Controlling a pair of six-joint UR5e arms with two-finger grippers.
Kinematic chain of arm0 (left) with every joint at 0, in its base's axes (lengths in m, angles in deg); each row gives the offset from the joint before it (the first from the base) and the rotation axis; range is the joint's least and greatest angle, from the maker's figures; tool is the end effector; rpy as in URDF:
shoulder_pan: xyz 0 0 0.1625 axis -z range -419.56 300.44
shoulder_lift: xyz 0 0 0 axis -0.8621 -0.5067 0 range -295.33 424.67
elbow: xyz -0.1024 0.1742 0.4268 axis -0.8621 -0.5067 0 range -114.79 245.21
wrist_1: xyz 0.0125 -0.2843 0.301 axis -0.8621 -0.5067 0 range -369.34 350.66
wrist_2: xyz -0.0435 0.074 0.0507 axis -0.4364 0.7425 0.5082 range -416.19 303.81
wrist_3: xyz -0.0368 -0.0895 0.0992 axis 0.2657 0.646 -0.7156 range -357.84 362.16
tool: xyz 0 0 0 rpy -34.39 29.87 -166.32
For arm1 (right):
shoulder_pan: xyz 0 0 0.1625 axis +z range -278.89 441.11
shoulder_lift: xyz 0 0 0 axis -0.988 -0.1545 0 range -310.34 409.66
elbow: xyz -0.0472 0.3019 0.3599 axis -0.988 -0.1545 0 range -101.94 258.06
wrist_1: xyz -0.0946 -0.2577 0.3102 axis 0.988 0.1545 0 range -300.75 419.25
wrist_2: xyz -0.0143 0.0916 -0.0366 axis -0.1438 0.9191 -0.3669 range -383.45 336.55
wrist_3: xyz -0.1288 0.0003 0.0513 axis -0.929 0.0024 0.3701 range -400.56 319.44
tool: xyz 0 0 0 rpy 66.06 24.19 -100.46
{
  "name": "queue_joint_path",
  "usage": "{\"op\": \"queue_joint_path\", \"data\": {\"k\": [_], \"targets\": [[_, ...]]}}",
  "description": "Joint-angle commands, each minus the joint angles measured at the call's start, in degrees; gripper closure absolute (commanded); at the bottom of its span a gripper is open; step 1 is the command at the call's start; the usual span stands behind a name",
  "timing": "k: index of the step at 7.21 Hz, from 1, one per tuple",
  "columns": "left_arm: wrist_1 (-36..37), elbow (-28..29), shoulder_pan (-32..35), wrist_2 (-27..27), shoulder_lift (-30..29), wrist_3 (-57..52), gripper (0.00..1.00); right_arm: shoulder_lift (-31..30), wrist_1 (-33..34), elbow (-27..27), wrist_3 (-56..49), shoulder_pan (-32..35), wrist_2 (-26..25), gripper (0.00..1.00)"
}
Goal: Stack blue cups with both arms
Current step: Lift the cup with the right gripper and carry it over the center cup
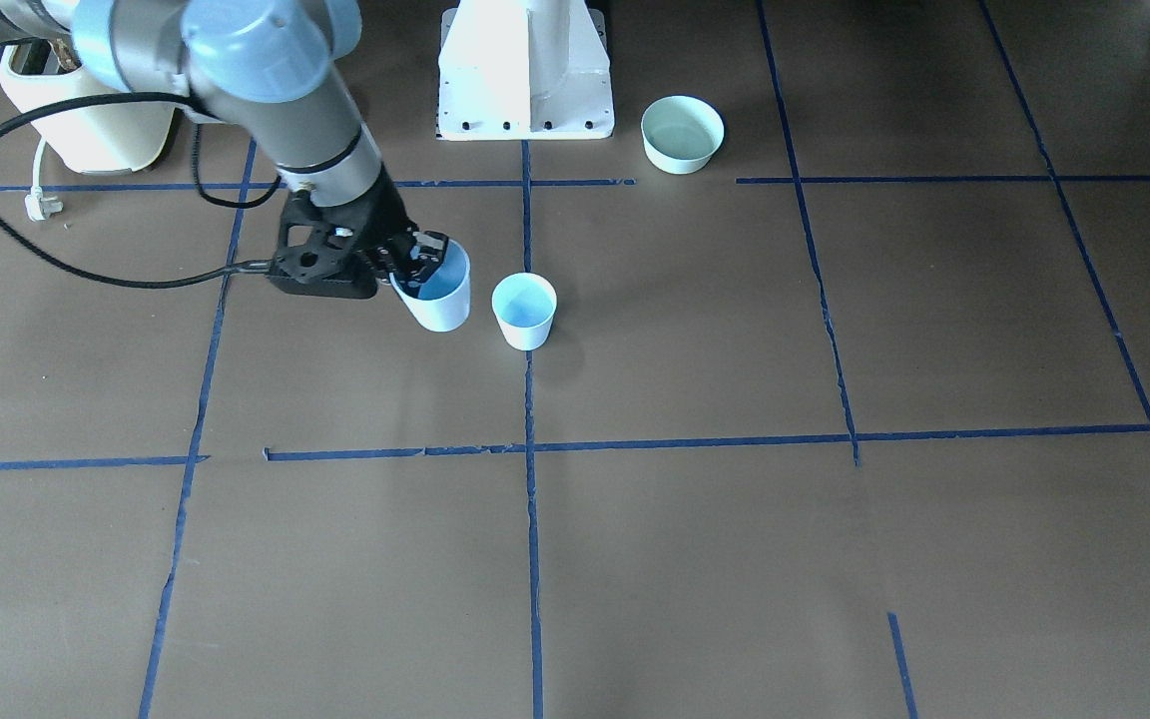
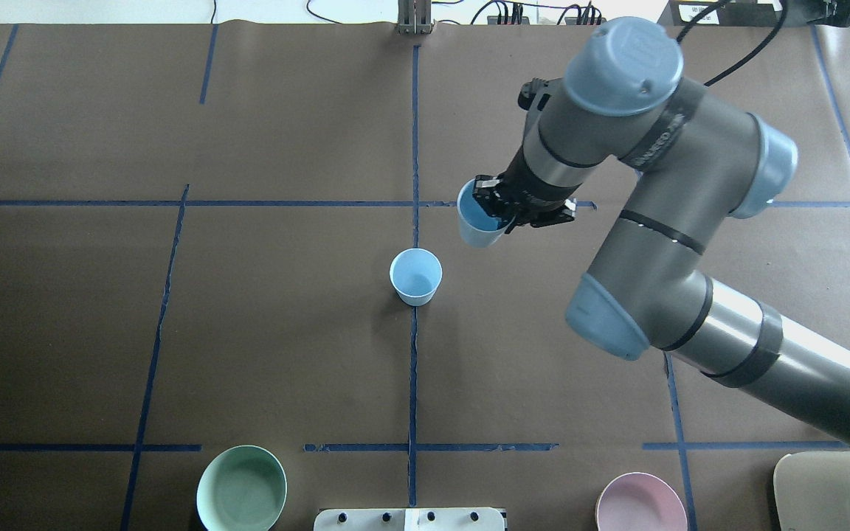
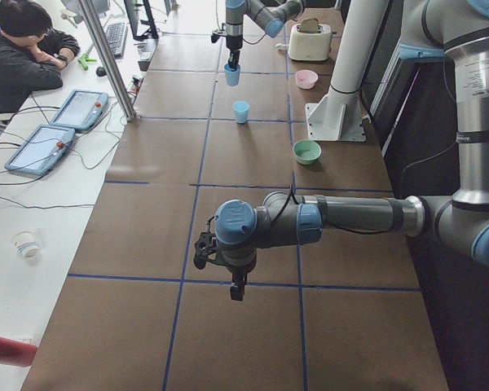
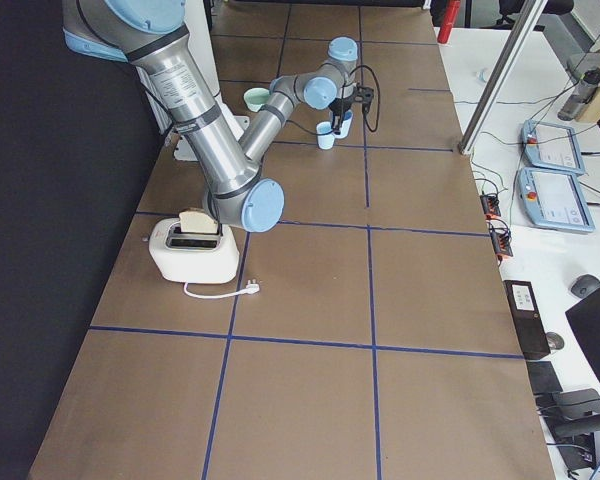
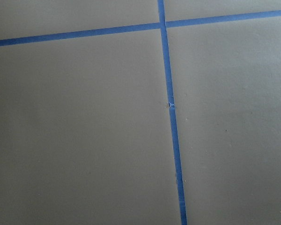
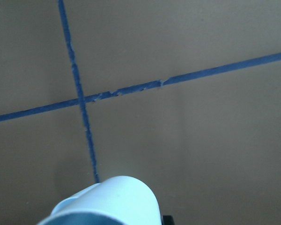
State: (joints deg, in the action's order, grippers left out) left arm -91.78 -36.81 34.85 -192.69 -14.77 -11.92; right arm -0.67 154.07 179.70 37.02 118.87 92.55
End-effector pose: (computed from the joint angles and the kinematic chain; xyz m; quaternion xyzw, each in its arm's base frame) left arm -0.0630 -0.3908 0.7222 0.0151 0.3969 0.0565 0.9160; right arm -0.5134 -0.4893 0.2334 -0.0241 -0.4359 0.1098 0.8930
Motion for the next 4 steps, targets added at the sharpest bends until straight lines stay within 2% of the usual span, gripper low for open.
{"op": "queue_joint_path", "data": {"k": [1,4], "targets": [[0.0,0.1,0.0,0.0,0.0,0.0,0.00,4.8,0.9,-3.6,5.8,-6.0,-6.0,1.00],[0.0,0.1,0.0,0.0,0.0,0.0,0.00,4.7,0.8,-3.6,6.0,-7.0,-6.1,1.00]]}}
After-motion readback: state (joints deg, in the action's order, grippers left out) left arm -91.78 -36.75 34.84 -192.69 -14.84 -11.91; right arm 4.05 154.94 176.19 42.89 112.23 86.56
